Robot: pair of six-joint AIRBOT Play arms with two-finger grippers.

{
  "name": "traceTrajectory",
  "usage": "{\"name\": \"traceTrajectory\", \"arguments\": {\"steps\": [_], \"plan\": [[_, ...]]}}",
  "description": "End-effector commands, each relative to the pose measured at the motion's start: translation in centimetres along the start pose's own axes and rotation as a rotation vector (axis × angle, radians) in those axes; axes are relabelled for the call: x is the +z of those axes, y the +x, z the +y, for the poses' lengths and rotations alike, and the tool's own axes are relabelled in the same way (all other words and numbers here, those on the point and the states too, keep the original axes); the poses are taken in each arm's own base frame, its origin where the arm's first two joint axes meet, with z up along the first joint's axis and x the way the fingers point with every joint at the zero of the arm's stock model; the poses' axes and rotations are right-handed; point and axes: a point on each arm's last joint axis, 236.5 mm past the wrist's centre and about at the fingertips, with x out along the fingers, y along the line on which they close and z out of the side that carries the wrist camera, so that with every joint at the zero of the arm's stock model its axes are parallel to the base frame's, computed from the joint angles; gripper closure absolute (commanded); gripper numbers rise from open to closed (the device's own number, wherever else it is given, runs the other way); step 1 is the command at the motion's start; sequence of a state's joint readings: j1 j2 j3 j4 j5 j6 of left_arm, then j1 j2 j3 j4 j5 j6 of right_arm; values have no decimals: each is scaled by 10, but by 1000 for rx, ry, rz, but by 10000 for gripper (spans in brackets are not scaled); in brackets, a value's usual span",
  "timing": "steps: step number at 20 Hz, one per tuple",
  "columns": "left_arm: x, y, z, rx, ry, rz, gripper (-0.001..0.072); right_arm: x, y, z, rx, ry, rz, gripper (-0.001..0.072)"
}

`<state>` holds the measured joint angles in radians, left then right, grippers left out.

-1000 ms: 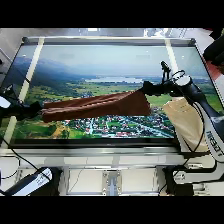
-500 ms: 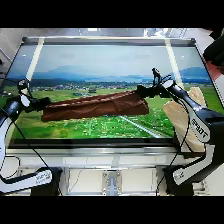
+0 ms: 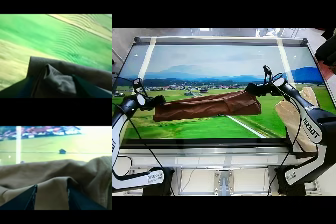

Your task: Fold the shirts.

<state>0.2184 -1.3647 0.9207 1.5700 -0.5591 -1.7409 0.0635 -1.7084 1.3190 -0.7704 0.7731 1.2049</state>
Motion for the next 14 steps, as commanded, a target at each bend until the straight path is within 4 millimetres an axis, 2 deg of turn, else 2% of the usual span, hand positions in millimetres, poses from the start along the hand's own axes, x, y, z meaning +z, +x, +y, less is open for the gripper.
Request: {"name": "traceTrajectory", "arguments": {"steps": [1,3,4,6,8,9,10,11,14], "plan": [[44,-42,-2,-14,-8,-127,1,12,-39,18,41,-75,60,278],[81,-88,-8,-34,-9,-251,2,32,-80,9,-10,-138,52,281],[92,-109,-16,-47,17,-275,5,44,-96,-1,-54,-165,23,282],[93,-131,-40,-53,205,-210,6,70,-124,-21,-150,-215,-48,349],[95,-146,-78,-94,333,-175,6,104,-144,-20,-167,-204,-165,349],[99,-153,-98,-120,370,-198,6,110,-148,-19,-168,-177,-185,349],[103,-159,-120,-148,429,-240,6,107,-144,-22,-166,-148,-173,348],[106,-164,-138,-174,470,-280,6,91,-133,-29,-160,-116,-108,347],[101,-170,-164,-216,508,-308,6,27,-88,-71,-128,-3,150,315]]}}
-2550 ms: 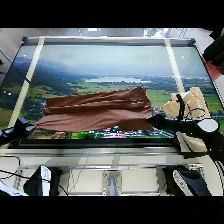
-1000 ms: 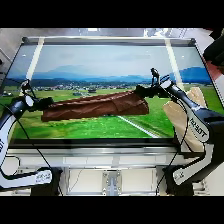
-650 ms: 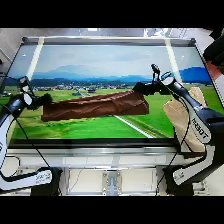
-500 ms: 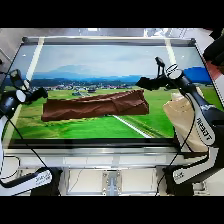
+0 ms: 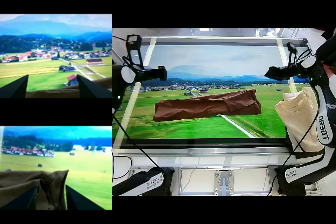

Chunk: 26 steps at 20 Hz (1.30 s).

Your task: Fold the shirts.

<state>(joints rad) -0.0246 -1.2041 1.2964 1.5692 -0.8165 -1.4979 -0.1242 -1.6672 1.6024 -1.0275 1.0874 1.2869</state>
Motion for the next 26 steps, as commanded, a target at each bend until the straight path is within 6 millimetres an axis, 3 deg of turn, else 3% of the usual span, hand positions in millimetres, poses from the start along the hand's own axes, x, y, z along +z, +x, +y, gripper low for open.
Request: {"name": "traceTrajectory", "arguments": {"steps": [1,2,3,5,8,15,20,21,24,25,26], "plan": [[14,-6,-31,-48,80,-35,7,-51,38,-25,69,129,201,258],[13,-6,-31,-48,77,-30,7,-54,50,-26,128,188,206,248],[10,-6,-31,-49,77,-19,7,-55,59,-27,190,242,205,192],[8,-6,-31,-49,77,-12,7,-65,71,-22,280,320,247,189],[8,-6,-33,-57,68,-12,7,-91,82,-14,319,280,344,174],[8,-6,-33,-58,27,-10,7,-120,105,8,306,208,448,130],[7,-6,-33,-58,28,-7,7,-129,114,39,342,174,480,146],[7,-6,-33,-58,27,-4,7,-126,113,49,369,176,472,235],[0,-5,-38,-80,0,23,10,-105,93,88,534,125,404,636],[-5,-2,-43,-99,-15,46,42,-98,80,102,592,108,385,694],[-14,3,-51,-129,-37,83,298,-92,66,113,633,92,381,695]]}}
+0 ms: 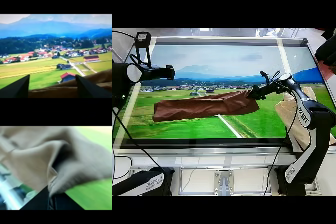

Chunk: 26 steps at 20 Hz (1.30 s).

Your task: Fold the shirts.

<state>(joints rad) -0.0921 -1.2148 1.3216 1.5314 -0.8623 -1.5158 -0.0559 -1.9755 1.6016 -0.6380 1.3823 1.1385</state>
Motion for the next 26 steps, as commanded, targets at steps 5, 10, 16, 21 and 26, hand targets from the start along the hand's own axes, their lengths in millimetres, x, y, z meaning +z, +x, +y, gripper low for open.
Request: {"name": "traceTrajectory", "arguments": {"steps": [5,10,16,21,26], "plan": [[-69,67,-80,-245,-153,272,694,-10,-59,118,166,-168,2,695],[-159,114,-188,-370,50,494,694,-25,-104,174,111,-224,-46,696],[-195,136,-275,-468,87,473,695,-42,-90,208,24,-250,-29,696],[-184,135,-267,-461,69,452,695,-34,-40,259,53,-348,-94,696],[-133,91,-129,-228,168,447,695,-20,13,323,108,-434,-250,697]]}}
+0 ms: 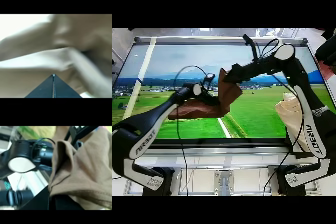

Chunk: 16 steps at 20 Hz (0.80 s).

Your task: Fold the shirts.

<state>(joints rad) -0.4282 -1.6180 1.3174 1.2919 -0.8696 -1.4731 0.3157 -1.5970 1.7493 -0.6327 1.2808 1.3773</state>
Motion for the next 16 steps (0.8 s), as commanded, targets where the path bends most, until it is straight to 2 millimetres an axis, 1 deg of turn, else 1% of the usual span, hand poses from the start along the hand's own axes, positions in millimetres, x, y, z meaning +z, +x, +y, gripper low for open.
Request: {"name": "traceTrajectory", "arguments": {"steps": [1,3,4,5,6,7,8,9,10,11,12,13,14,15,16], "plan": [[-5,-83,79,183,-3,7,694,24,46,38,19,-58,-143,697],[-6,-146,116,264,-61,-56,694,25,84,56,38,-68,-185,697],[-7,-176,130,298,-91,-102,694,21,107,63,50,-49,-194,697],[-6,-206,142,327,-123,-163,694,14,129,69,60,-45,-196,697],[-6,-232,151,354,-150,-216,695,8,150,75,68,-41,-206,695],[-8,-257,160,382,-176,-266,694,6,169,86,90,-22,-236,684],[-11,-276,166,406,-197,-304,694,8,179,101,124,11,-283,490],[-15,-294,172,428,-217,-338,694,9,182,118,156,33,-319,165],[-18,-306,177,446,-234,-362,694,9,181,136,182,13,-328,25],[-21,-315,181,459,-247,-376,694,6,178,150,189,-68,-311,33],[-23,-320,184,469,-257,-384,695,6,172,153,170,-157,-286,33],[-24,-322,187,473,-264,-386,695,6,163,147,131,-236,-247,35],[-24,-320,187,473,-266,-383,694,7,152,128,64,-300,-189,40],[-24,-319,188,471,-266,-380,694,8,138,93,-47,-351,-124,105],[-24,-317,187,469,-265,-377,695,9,113,35,-225,-372,-35,169]]}}
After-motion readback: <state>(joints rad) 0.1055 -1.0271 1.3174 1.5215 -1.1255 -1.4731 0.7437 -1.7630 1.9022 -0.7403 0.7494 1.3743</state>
